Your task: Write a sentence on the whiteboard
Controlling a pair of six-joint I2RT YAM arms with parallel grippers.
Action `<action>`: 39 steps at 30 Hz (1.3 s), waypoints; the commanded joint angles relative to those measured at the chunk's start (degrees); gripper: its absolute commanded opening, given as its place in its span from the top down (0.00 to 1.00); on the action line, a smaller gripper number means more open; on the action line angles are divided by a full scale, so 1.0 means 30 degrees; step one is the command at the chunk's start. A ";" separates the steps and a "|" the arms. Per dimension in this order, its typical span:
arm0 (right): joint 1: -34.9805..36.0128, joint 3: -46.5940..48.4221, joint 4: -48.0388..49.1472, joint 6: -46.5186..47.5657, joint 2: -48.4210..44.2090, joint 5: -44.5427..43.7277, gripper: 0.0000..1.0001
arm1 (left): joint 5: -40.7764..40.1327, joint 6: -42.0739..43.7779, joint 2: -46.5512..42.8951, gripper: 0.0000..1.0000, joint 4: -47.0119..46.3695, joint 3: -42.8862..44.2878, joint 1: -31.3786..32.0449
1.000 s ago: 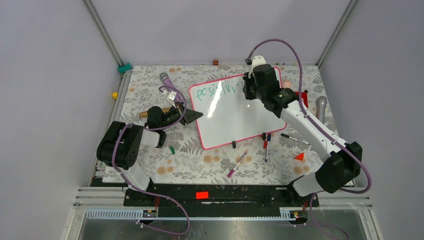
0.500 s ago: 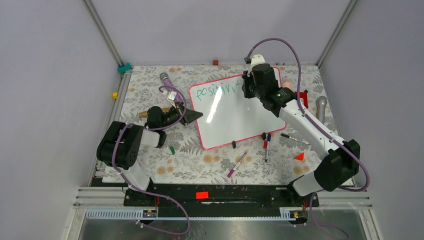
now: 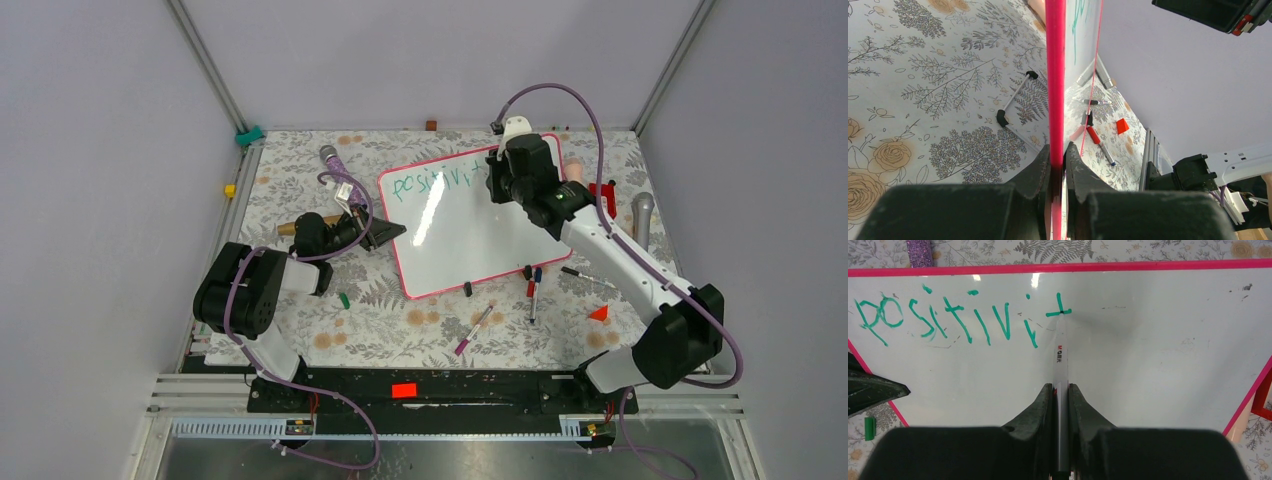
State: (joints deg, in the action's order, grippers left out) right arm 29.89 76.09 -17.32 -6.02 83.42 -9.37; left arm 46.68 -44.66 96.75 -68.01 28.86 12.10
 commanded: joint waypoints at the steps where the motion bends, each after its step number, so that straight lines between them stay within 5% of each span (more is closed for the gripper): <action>1: -0.0063 -0.0726 -0.0401 0.0067 -0.0637 0.0129 1.00 | -0.0961 0.2195 0.0166 1.00 0.1616 -0.0363 0.0097; 39: -0.0090 -0.1866 0.1223 -0.0120 -0.2956 -0.1257 1.00 | -0.0878 0.2261 -0.0126 1.00 0.1780 -0.0539 0.0084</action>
State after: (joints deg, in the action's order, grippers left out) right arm 29.89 70.41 -16.80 -6.48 75.66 -11.16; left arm 46.72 -44.12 96.25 -67.59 28.73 12.12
